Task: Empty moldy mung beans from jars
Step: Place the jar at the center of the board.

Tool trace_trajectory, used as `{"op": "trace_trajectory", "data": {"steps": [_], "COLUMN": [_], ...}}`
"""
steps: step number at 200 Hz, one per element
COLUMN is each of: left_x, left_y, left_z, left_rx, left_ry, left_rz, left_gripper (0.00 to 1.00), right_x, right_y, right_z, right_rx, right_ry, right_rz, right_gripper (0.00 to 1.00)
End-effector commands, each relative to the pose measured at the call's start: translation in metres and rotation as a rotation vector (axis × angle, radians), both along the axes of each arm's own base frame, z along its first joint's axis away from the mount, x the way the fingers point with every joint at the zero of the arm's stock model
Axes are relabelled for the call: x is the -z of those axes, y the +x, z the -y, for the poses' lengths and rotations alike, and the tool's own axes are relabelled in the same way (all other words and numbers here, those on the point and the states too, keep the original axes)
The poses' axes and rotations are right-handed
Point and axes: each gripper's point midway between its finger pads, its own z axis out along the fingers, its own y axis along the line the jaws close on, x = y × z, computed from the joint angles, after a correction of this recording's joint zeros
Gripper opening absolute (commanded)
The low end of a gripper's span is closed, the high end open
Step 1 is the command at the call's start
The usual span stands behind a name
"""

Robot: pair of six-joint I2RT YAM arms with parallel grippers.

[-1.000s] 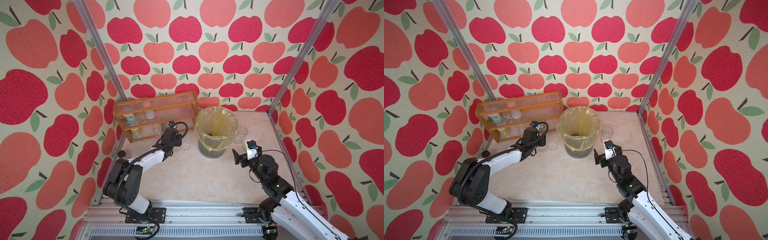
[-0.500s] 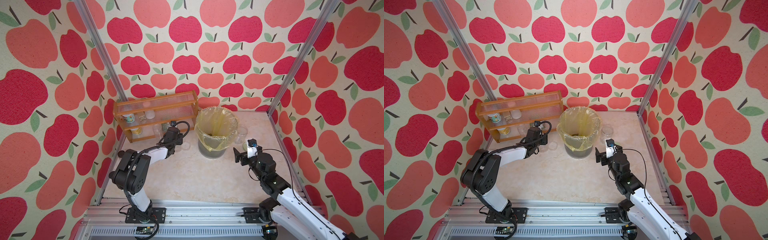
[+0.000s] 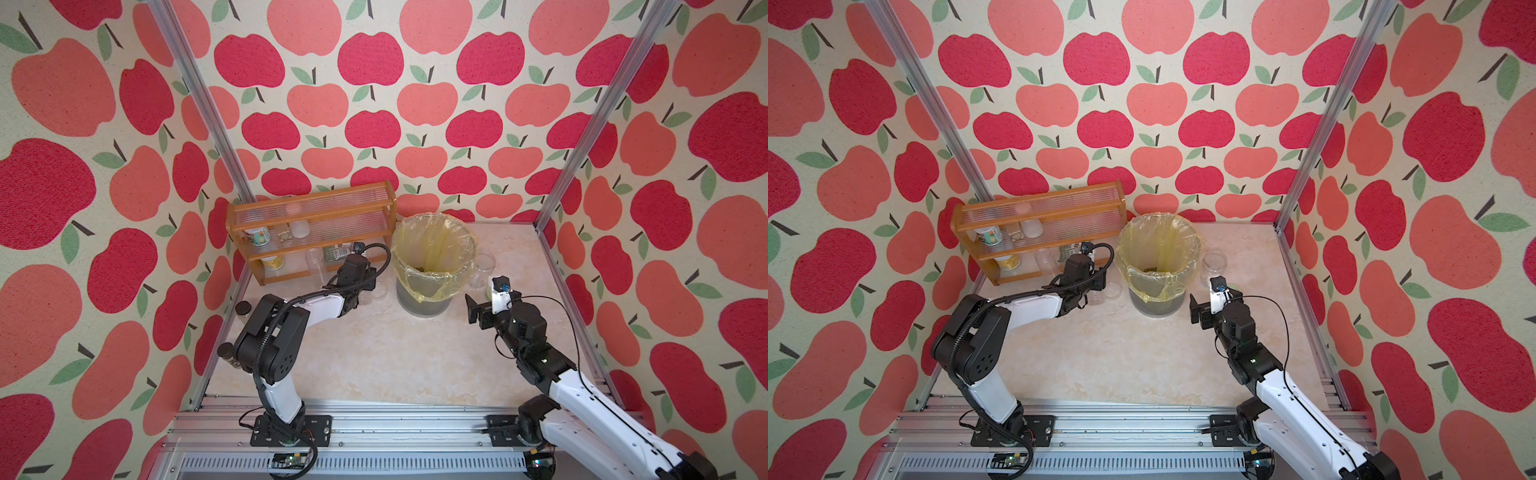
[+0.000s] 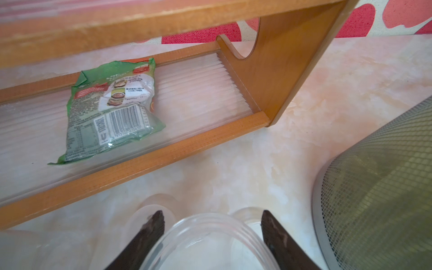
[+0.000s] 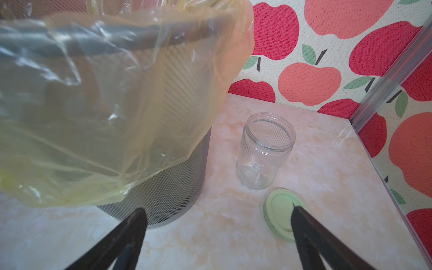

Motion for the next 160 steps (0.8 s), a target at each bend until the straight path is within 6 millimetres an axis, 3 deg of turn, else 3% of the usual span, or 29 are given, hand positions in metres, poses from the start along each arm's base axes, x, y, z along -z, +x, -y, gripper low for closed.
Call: {"op": "trace_trajectory", "data": {"steps": [1,33,87,160], "left_x": [-0.009,-0.014,-0.039,-0.039], "left_y": [0.006,0.013,0.023,0.033], "left_z": [0.008,0.009,0.01,0.019], "left_rx": [0.016,0.007,0.026,0.076], "left_ry": [0.008,0.01,0.008,0.074], "left_rz": [0.044,0.091,0.262,0.44], "left_gripper": [0.66,0.66,0.64,0.67], "right_x": [-0.007,-0.006,-0.006,-0.006], "right_y": [0.003,0.001,-0.001,-0.003], "right_z": [0.002,0.003,0.004,0.009], "right_rx": [0.015,0.016,0.013,0.032], "right_ry": [0.039,0.035,0.034,0.033], "right_rz": [0.022,0.022,0.026,0.037], "right_gripper": [0.99,0.99,0.99,0.99]}}
